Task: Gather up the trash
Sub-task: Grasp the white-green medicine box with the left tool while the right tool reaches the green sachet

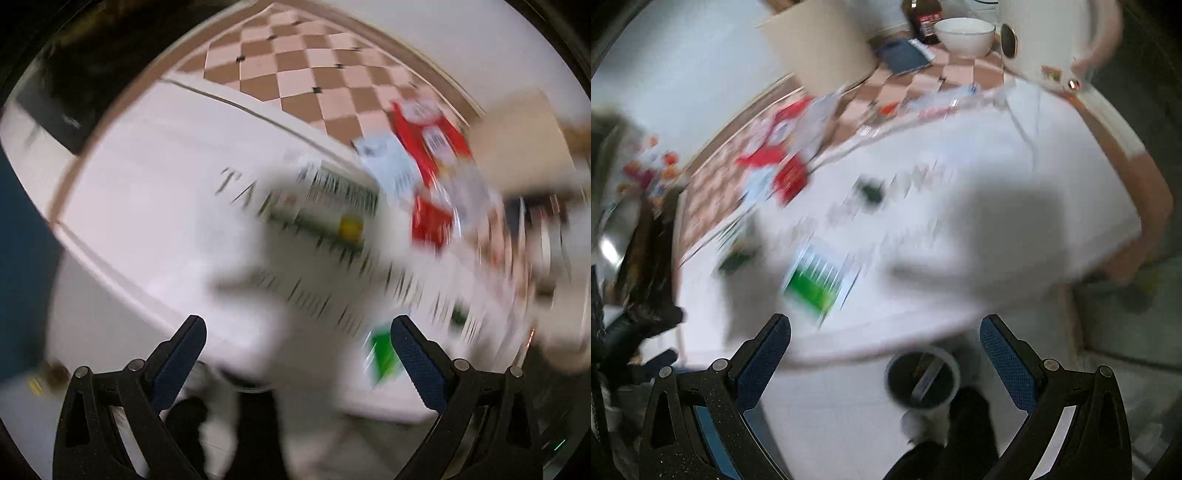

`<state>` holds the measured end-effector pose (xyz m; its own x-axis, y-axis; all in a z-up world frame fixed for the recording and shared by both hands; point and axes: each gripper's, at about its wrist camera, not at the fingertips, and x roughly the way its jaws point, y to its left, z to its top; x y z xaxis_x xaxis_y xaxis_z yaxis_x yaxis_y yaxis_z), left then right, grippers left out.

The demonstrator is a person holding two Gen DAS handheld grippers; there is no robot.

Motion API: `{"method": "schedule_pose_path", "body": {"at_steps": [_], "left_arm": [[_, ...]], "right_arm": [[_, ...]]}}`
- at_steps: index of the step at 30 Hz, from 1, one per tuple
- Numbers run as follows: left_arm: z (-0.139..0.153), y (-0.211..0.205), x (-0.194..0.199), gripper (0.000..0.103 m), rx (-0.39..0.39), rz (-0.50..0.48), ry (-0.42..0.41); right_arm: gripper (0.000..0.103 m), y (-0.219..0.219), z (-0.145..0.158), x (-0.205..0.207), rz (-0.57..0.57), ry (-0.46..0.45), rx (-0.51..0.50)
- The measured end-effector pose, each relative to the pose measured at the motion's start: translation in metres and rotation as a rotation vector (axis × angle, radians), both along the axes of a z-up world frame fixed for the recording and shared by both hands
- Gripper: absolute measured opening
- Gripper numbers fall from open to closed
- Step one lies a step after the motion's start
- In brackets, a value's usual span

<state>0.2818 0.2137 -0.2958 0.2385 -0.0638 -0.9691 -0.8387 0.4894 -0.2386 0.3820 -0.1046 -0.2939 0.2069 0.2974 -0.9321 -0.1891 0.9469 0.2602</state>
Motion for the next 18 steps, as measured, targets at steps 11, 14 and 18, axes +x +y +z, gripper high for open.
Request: {"method": "schedule_pose_path", "body": {"at_steps": [11,14,18], "left_arm": [[-0.085,0.061,0.077,0.096,-0.145,0.386,0.179],[-0.083,0.054,0.091,0.085,-0.010,0.279,0.234],[-0.073,0.023,0.111,0.079,0.218,-0.065,0.236]], "right_arm": [[0.103,0.013,-0.046,0.153,-0.088,-0.002,-0.046],[0.103,0.014,-0.048,0.157,-0.070,-0.007,-0.044],[0.103,0.016,-0.050,0.153,-0.022,-0.021,-0.063]]}}
